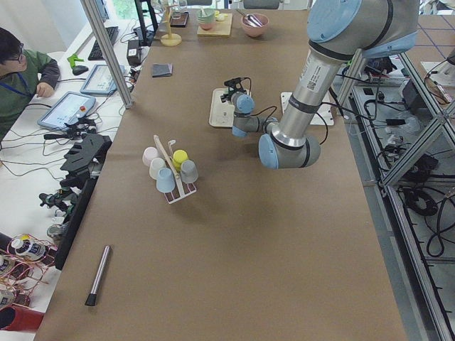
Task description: Pick up and place green cup on tray
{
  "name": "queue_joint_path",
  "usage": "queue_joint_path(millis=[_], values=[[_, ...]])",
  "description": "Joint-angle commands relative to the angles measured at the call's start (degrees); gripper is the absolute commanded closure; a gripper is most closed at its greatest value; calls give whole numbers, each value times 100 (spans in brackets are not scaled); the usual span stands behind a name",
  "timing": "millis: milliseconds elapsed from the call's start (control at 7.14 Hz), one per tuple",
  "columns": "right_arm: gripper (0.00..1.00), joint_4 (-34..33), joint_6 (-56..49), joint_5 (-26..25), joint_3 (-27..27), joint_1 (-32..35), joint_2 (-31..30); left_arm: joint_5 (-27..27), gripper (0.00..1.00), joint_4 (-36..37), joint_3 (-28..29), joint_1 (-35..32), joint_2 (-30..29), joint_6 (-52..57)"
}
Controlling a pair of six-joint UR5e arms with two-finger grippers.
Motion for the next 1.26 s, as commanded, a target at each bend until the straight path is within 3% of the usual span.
queue_joint_path(millis=[0,280,1121], values=[[0,5,1,27,-11,-122,23,1,100,-403,141,9,3,2],[0,14,9,18,-11,-280,31,1,100,-888,432,9,20,-15],[0,348,10,1,-196,-456,137,-8,97,-766,459,27,20,2]])
